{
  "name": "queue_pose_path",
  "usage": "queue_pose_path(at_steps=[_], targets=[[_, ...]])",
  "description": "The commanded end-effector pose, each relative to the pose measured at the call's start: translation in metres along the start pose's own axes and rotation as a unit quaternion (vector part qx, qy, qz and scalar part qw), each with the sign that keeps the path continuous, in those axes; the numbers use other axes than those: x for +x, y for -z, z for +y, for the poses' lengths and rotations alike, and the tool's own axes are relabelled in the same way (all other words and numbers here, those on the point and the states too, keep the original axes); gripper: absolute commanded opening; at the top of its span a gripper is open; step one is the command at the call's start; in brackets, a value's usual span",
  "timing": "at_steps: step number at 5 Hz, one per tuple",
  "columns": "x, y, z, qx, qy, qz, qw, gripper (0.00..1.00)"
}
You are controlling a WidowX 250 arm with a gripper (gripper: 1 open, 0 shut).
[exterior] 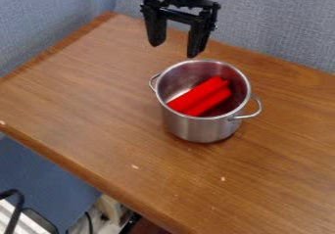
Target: Move the red object from the metal pot to the table
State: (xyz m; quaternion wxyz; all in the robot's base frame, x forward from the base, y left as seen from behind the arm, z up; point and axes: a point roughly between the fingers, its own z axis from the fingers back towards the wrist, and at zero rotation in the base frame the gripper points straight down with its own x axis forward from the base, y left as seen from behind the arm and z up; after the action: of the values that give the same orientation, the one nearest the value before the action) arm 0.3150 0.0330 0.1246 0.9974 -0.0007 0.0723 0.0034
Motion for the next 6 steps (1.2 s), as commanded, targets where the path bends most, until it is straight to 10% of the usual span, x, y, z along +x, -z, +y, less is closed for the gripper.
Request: queue_pose_path(at_steps=[1,6], targets=[[0.007,-0.018,-0.009,-0.002,0.017,-0.048,0.9987,1.00],[-0.001,0.002,-0.046,0.003,0.135,-0.061,0.9890,1.00]])
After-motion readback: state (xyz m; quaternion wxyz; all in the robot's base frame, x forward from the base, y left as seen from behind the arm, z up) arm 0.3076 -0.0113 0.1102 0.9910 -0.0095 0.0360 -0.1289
